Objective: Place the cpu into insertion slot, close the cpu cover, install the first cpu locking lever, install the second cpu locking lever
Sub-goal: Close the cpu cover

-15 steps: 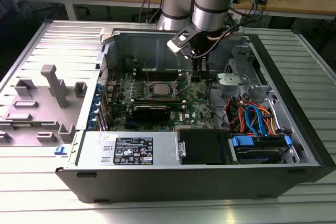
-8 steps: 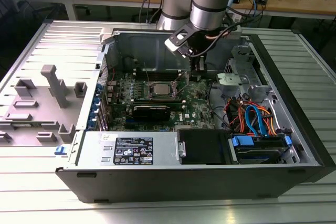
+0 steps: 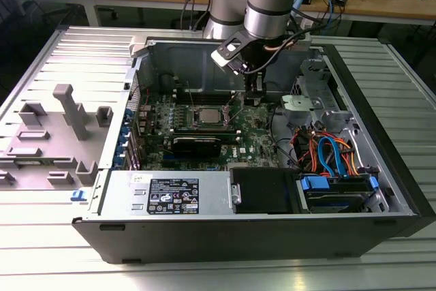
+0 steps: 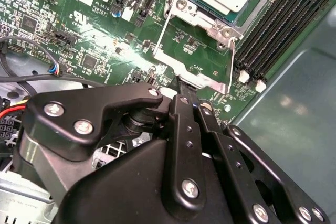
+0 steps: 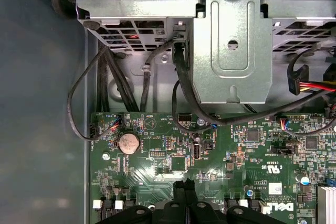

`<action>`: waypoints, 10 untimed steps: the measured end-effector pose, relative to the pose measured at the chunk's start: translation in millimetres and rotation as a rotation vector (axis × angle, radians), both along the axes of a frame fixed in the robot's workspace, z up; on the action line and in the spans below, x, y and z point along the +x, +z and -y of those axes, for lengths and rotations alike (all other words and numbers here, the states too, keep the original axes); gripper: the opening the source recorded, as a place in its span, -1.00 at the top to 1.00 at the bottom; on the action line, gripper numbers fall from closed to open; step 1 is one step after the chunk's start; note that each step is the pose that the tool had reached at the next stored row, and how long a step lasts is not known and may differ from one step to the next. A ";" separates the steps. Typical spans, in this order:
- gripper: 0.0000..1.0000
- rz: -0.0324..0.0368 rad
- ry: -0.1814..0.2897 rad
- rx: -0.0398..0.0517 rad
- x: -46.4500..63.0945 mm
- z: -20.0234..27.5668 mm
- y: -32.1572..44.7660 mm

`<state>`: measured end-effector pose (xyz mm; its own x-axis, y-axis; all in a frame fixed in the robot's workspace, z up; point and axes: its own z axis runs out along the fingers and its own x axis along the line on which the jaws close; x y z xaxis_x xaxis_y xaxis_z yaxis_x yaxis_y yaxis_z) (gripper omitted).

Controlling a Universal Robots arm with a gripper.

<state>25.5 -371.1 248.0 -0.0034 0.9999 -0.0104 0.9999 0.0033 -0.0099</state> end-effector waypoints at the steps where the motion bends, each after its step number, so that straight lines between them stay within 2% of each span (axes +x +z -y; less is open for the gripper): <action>1: 0.79 -0.0001 0.000 0.0000 0.0 0.0 0.0; 10: 0.79 -0.0001 0.000 0.0000 -4.7 0.0 -0.1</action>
<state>20.8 -371.1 247.9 -0.0034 0.9999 -0.0104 0.9999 0.0033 -0.0101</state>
